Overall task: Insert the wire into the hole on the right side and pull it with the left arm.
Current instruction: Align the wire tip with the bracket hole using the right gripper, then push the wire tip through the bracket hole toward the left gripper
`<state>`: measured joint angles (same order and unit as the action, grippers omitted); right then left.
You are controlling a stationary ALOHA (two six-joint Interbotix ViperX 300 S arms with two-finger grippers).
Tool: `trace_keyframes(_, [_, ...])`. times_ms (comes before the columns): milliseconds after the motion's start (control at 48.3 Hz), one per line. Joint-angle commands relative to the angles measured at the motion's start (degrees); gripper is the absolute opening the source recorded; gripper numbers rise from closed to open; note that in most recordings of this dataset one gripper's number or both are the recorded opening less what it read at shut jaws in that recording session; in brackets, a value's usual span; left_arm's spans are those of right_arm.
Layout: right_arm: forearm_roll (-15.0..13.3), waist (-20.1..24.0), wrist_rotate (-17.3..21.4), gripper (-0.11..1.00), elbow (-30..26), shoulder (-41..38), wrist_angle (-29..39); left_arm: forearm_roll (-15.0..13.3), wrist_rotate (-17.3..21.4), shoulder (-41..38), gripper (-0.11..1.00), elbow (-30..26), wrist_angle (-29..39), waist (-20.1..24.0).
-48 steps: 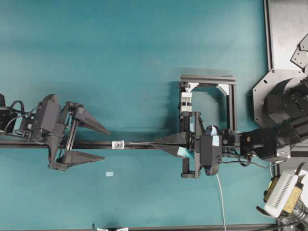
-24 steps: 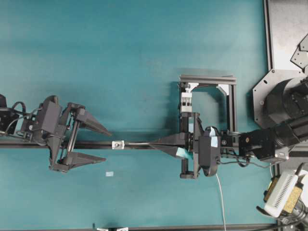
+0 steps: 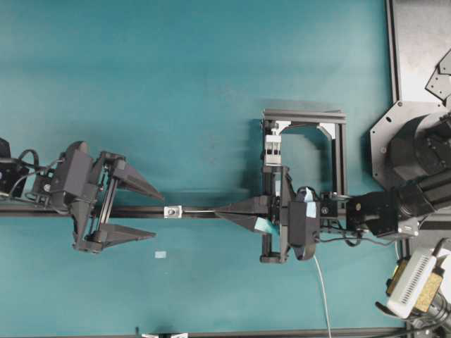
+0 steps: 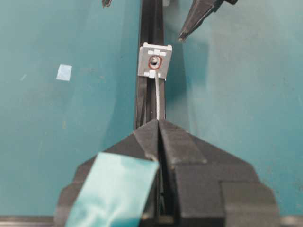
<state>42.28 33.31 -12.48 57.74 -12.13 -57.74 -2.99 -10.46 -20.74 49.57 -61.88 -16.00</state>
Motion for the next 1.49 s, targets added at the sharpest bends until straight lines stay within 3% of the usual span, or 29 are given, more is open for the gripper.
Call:
trace_keyframes(0, [0.0, 0.4, 0.1, 0.03, -0.7, 0.5, -0.8, 0.0, -0.1, 0.8, 0.71, -1.0, 0.2, -0.2])
trace_keyframes(1470, [-0.2, -3.5, -0.6, 0.03, -6.5, -4.6, -1.1, 0.0, -0.1, 0.8, 0.71, -1.4, 0.3, -0.3])
